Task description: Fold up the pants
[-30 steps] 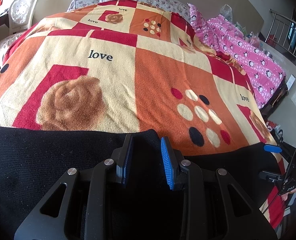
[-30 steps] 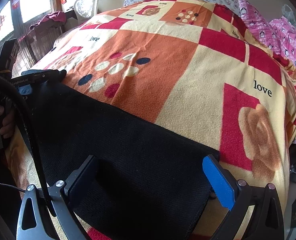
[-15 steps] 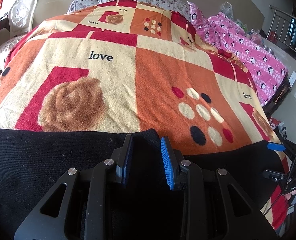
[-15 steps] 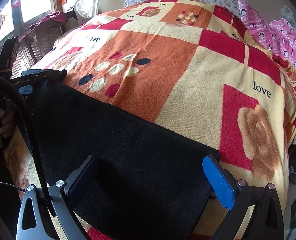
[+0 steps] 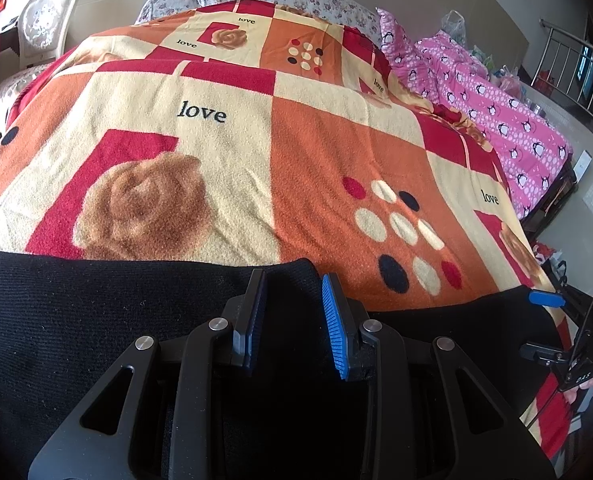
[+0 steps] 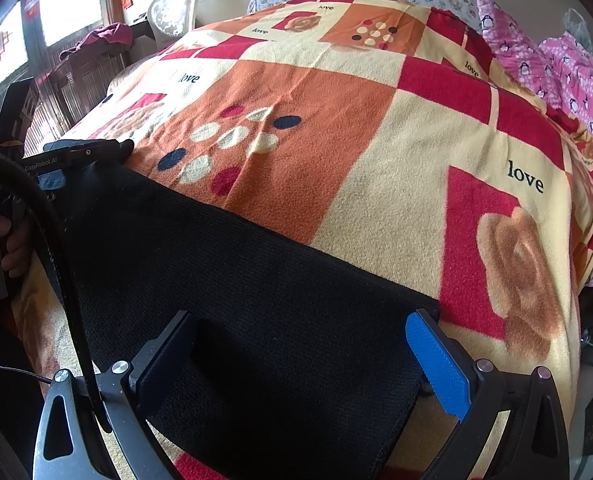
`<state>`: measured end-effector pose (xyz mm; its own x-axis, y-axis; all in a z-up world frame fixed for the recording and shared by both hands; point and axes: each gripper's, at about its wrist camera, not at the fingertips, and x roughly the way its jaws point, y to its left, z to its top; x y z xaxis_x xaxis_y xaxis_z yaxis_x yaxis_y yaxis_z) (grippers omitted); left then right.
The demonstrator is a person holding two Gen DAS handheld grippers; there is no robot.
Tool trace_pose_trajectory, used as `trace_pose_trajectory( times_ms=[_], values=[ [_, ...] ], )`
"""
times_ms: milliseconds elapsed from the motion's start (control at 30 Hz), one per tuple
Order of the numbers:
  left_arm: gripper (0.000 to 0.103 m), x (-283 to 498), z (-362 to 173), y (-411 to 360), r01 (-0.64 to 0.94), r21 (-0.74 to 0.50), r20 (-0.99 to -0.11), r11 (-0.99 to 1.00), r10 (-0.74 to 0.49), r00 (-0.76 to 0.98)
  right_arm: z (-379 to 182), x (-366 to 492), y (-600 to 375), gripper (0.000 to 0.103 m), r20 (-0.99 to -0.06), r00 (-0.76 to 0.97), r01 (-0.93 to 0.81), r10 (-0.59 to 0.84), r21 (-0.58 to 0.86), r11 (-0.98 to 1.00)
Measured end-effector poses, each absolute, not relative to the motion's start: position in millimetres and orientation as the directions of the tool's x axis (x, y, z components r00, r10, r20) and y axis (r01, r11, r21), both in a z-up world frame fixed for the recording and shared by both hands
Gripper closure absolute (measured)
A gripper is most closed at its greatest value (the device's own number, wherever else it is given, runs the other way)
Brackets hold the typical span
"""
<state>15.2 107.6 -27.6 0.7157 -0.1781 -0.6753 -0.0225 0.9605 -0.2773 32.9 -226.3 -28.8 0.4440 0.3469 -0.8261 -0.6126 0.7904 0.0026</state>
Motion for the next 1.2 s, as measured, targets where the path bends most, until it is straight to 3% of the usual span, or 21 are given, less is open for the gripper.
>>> trace_pose_trajectory(
  times_ms=[600, 667, 767, 867, 933, 1200],
  values=[
    [0.075, 14.6, -27.3, 107.9, -0.022, -0.280, -0.674, 0.960, -0.181, 0.717, -28.4, 31.9, -225.5, 0.000, -0.821, 0.455, -0.610, 0.345, -0.005, 0.793],
    [0.075, 14.7, -27.3, 107.8, -0.021, -0.281, -0.673, 0.960, -0.181, 0.717, -21.8, 29.2, -228.6, 0.017, -0.807, 0.485, -0.591, 0.338, -0.017, 0.807],
    [0.075, 14.7, -27.4, 107.9, -0.022, -0.280, -0.674, 0.960, -0.180, 0.717, 2.2, 25.9, -244.2, 0.020, -0.770, 0.547, -0.497, 0.329, 0.017, 0.867],
    [0.075, 14.7, -27.5, 108.0, -0.021, -0.281, -0.673, 0.960, -0.181, 0.717, 33.2, 9.4, -276.1, 0.020, -0.695, 0.642, -0.373, 0.324, 0.087, 0.924],
    [0.075, 14.4, -27.1, 108.1, -0.021, -0.283, -0.672, 0.959, -0.183, 0.717, 41.8, -2.4, -304.6, 0.020, -0.677, 0.651, -0.272, 0.345, 0.217, 0.938],
    [0.075, 14.3, -27.0, 108.2, -0.021, -0.284, -0.672, 0.959, -0.183, 0.717, -13.3, -29.7, -364.5, 0.021, -0.668, 0.482, 0.064, 0.566, 0.672, 0.738]
  ],
)
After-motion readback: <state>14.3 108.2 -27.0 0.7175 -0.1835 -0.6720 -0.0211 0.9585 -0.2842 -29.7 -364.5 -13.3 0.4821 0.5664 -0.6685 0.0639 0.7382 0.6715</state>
